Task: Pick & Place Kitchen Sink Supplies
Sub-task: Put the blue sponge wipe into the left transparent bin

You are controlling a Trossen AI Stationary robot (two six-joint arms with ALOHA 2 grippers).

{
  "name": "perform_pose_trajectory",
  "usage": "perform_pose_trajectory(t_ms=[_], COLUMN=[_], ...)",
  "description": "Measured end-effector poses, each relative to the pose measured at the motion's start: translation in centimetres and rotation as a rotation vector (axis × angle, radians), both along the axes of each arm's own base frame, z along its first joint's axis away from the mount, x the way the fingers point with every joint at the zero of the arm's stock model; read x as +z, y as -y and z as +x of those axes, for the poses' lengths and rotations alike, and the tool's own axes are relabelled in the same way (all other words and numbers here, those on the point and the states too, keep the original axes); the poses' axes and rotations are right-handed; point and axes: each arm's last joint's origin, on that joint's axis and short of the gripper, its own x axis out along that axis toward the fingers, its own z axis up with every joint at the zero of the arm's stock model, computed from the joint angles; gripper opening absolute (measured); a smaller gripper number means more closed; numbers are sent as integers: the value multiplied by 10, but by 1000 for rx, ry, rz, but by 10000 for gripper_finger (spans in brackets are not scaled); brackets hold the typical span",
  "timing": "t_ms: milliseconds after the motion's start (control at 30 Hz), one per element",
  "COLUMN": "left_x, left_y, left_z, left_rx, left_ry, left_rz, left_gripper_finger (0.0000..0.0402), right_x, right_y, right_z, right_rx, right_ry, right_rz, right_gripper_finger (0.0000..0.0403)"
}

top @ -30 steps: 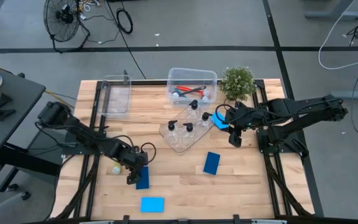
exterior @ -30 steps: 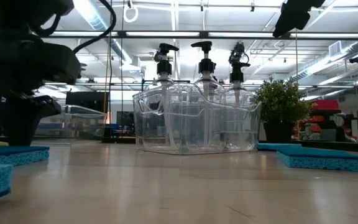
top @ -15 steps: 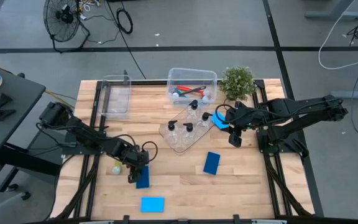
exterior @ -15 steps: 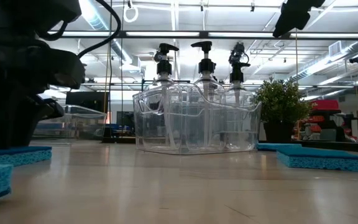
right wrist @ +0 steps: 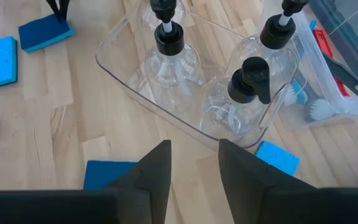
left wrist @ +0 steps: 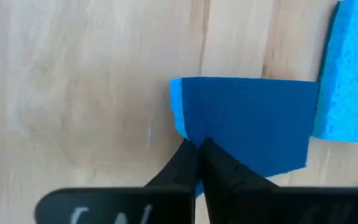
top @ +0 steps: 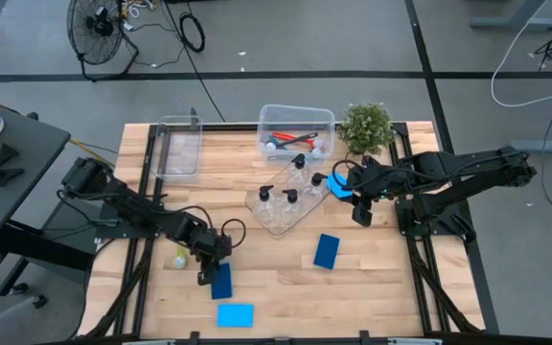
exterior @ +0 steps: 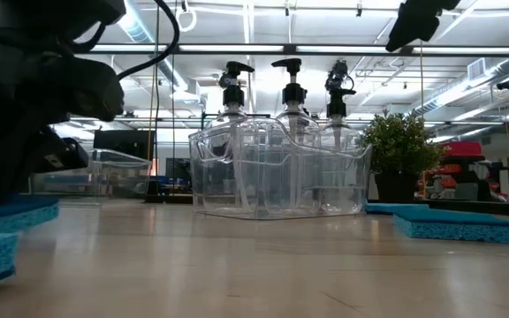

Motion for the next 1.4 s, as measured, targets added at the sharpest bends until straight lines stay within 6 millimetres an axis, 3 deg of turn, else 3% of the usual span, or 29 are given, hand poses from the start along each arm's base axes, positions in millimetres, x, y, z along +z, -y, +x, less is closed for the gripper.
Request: perform_pose_trajectory(t_ms=[267,467,900,1167,1400], left_x=[21,49,95,116,148], left_y=[-2,-8,-42,-66,-97], left_z=[13,22,26,8,-21], left_rx=[0,-74,-178,-182,20], left_ry=[-9,-44,-162,-215,-141], left_rz=[3,81,290,386,486], left_gripper_finger=[7,7,7,6,8], right_x=[1,3,4,4,4], right_y=[0,0,0,0,0], right_z=[1,4,4,4,5], right_rx=[9,32,32,46,53], right_ry=[18,43,50,48,50], right_rz=[-9,-27,-39,-52,-57], right_gripper_finger=[136,136,136,136,136])
